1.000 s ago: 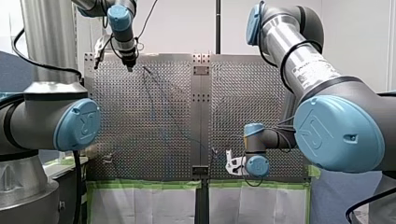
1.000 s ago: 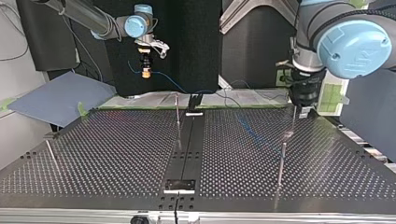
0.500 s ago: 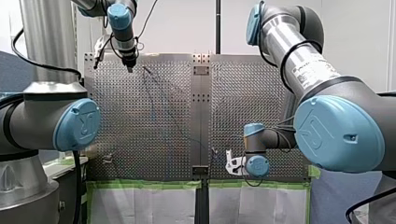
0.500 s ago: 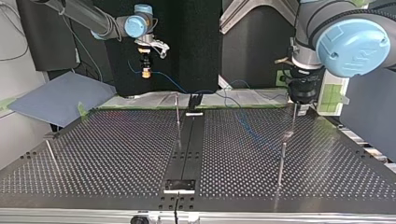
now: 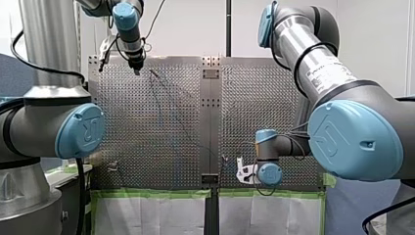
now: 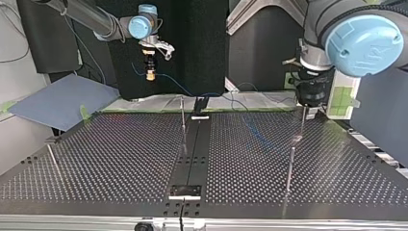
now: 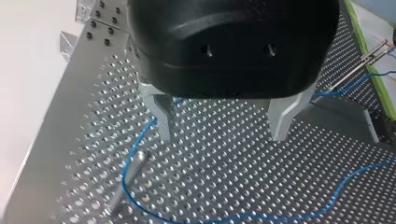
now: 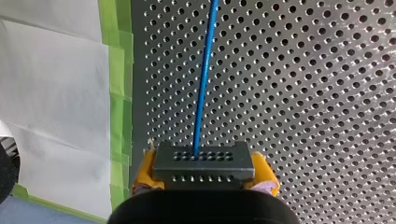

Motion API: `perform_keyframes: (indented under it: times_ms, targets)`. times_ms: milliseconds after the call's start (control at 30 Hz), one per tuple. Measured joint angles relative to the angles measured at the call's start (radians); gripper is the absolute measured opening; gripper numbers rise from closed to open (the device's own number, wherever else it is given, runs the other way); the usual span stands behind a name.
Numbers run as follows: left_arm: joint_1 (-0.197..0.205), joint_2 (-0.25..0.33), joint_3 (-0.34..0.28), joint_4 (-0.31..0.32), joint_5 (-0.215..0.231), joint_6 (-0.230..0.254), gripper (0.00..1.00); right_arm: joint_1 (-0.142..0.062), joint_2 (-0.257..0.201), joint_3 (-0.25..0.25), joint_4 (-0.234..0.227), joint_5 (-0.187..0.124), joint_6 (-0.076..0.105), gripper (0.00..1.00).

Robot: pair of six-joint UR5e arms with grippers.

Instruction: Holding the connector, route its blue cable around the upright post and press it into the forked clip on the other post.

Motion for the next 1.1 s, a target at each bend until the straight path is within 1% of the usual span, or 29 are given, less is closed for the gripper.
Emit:
perform_keyframes:
  times_ms: [133,233,367,433,533,800,967,1100]
  targets:
    - [-0.006,0.003,-0.001,0.032,0.015,0.032,1.00,0.000,0.000,0.000,0.000,0.000,0.001,0.00]
    - [-0.014,0.002,-0.001,0.060,0.033,0.059,1.00,0.000,0.000,-0.001,0.001,0.000,0.001,0.00]
    - [-0.036,0.002,-0.002,0.096,0.065,0.096,1.00,0.003,0.000,-0.001,0.001,0.000,0.001,0.00]
    - [-0.049,-0.002,-0.002,0.113,0.068,0.112,1.00,0.004,0.000,0.000,0.001,-0.001,0.002,0.00]
    - [-0.075,-0.018,-0.002,0.140,0.056,0.139,1.00,0.005,0.000,-0.001,-0.001,-0.006,0.004,0.00]
    - [-0.146,-0.086,-0.002,0.212,-0.010,0.211,1.00,0.006,0.000,0.000,-0.001,-0.014,0.005,0.00]
    - [-0.191,-0.129,-0.002,0.256,-0.055,0.238,1.00,0.006,0.000,0.000,-0.001,-0.014,0.005,0.00]
    - [-0.226,-0.144,-0.002,0.292,-0.090,0.256,1.00,0.007,0.000,0.000,-0.003,-0.017,0.005,0.00]
